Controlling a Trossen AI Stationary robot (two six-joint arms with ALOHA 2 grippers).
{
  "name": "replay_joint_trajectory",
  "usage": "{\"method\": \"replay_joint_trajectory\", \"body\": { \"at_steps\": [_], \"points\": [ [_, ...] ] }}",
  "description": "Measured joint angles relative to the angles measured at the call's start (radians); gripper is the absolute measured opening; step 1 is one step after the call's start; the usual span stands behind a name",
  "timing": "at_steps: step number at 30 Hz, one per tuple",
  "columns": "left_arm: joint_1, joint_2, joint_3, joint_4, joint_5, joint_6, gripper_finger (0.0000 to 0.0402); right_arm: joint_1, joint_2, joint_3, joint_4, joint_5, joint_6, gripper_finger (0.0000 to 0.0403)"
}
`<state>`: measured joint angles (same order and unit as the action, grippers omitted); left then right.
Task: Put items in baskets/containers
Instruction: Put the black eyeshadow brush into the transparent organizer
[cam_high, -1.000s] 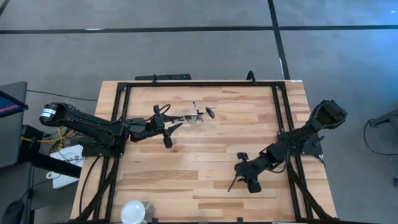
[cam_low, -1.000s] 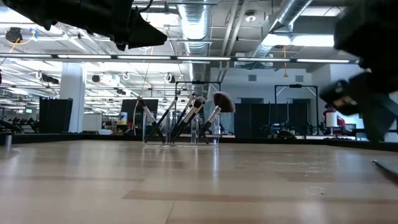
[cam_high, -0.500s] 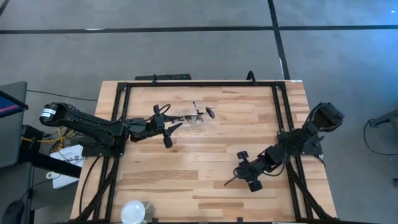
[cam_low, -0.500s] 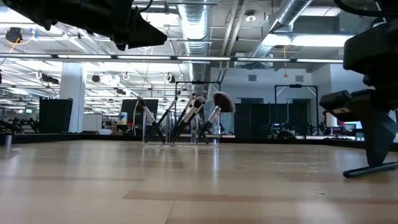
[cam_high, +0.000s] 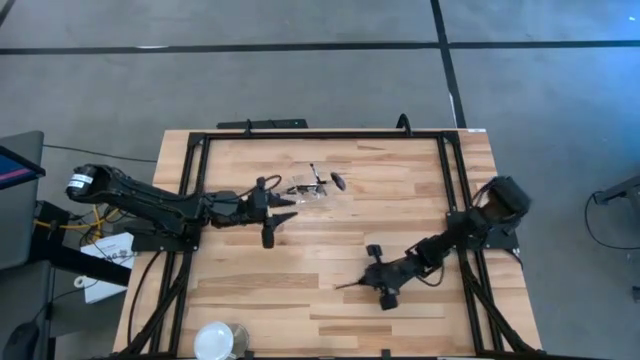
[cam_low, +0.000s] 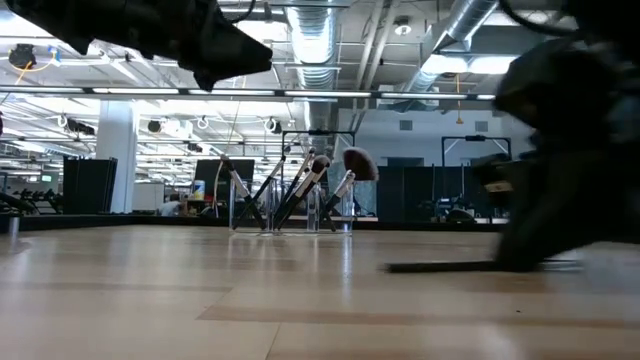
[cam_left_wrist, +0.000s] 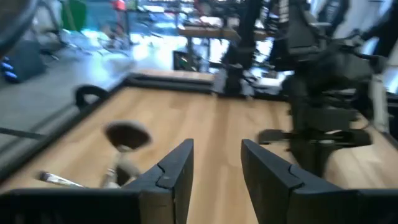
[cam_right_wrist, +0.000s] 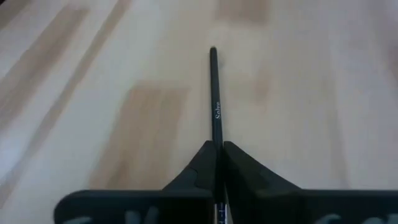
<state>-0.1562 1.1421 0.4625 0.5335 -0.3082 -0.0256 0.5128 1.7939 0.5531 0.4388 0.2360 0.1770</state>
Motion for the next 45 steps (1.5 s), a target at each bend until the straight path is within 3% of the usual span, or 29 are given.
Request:
{"method": "replay_joint_trajectory", "body": {
  "at_steps": [3, 7, 12, 19, 28, 31, 36, 45],
  "points": [
    [0.0, 0.044, 0.0, 0.0, 0.056, -0.041, 0.0131, -0.038, 0.094, 0.001, 0.191, 0.056, -0.002, 0.0006],
    [-0.002, 0.146, 0.0, 0.007, 0.134, -0.128, 0.0131, -0.091, 0.191, 0.009, 0.4, 0.045, -0.003, 0.0022],
    [-0.03, 0.316, 0.0, 0.039, 0.16, -0.171, 0.0131, -0.127, 0.26, 0.053, 0.442, 0.021, -0.054, 0.0041],
    [-0.063, 0.524, 0.0, 0.28, 0.161, -0.167, 0.0131, -0.154, 0.262, 0.065, 0.435, -0.015, -0.065, 0.0065],
    [-0.073, 0.641, 0.036, 0.351, 0.16, -0.167, 0.0148, -0.171, 0.266, 0.068, 0.422, -0.019, -0.073, 0.0095],
    [-0.087, 0.661, 0.064, 0.355, 0.185, -0.166, 0.0151, -0.175, 0.266, 0.069, 0.419, -0.018, -0.087, 0.0083],
    [-0.114, 0.723, 0.119, 0.365, 0.249, -0.163, 0.0151, -0.182, 0.266, 0.069, 0.42, -0.013, -0.096, 0.0013],
    [-0.114, 0.812, 0.14, 0.365, 0.246, -0.169, 0.0147, -0.182, 0.268, 0.118, 0.425, 0.02, -0.099, 0.0008]
  ]
}}
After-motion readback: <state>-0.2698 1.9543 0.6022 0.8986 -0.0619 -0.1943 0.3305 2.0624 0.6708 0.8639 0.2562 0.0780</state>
